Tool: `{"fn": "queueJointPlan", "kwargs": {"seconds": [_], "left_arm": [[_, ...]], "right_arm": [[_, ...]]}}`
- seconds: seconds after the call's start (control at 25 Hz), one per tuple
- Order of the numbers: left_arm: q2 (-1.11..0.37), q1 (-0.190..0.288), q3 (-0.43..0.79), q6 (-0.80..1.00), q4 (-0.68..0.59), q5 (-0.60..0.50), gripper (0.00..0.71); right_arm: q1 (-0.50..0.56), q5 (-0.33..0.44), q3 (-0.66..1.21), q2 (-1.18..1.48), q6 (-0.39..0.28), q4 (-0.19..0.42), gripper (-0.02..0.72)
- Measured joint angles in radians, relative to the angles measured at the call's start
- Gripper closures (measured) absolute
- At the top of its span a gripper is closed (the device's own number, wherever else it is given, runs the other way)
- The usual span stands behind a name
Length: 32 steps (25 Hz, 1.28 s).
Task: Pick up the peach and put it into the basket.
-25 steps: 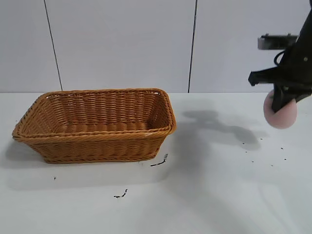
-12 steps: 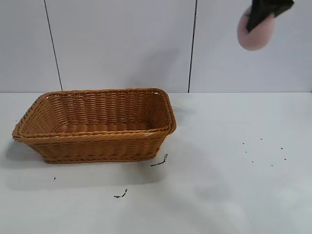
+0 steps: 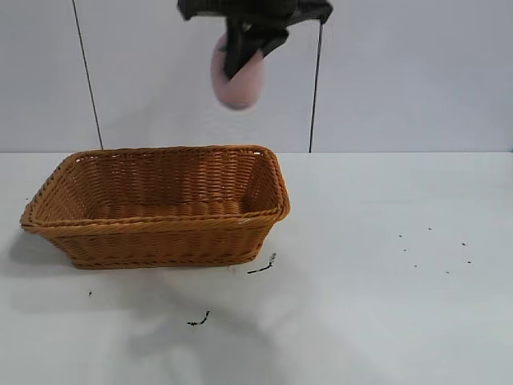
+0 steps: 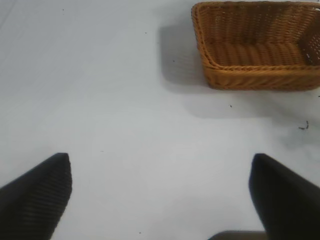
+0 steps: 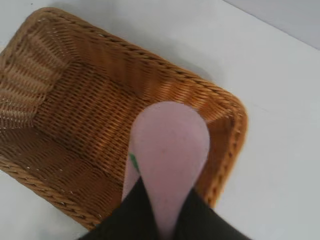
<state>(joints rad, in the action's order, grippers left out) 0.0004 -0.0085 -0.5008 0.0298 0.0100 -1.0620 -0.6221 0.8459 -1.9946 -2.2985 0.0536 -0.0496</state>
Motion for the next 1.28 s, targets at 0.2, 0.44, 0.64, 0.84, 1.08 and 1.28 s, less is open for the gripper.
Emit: {"fn": "queueJointPlan", "kwargs": {"seconds": [0.2, 0.44, 0.64, 0.84, 1.08, 1.28], "left_arm": [[0.0, 0.0, 0.0, 0.0, 0.0, 0.0, 0.017], [0.0, 0.0, 0.0, 0.0, 0.0, 0.0, 0.017], [0.0, 0.0, 0.0, 0.0, 0.0, 0.0, 0.017], [0.0, 0.0, 0.0, 0.0, 0.0, 0.0, 0.017], [0.0, 0.0, 0.0, 0.0, 0.0, 0.0, 0.017], [0.0, 0.0, 0.0, 0.0, 0.0, 0.0, 0.017]], "right_arm": [[-0.005, -0.023, 0.0, -0.067, 0.008, 0.003, 0.717], [-0.007, -0.027, 0.0, -0.074, 0.008, 0.007, 0.402], [-0.007, -0.029, -0.005, -0.065, 0.008, 0.01, 0.043], [-0.007, 0.033, -0.056, -0.022, 0.008, 0.014, 0.015], [0.03, 0.192, -0.227, 0.016, -0.001, 0.02, 0.015], [0.157, 0.25, -0.294, 0.021, -0.036, 0.031, 0.015]]}}
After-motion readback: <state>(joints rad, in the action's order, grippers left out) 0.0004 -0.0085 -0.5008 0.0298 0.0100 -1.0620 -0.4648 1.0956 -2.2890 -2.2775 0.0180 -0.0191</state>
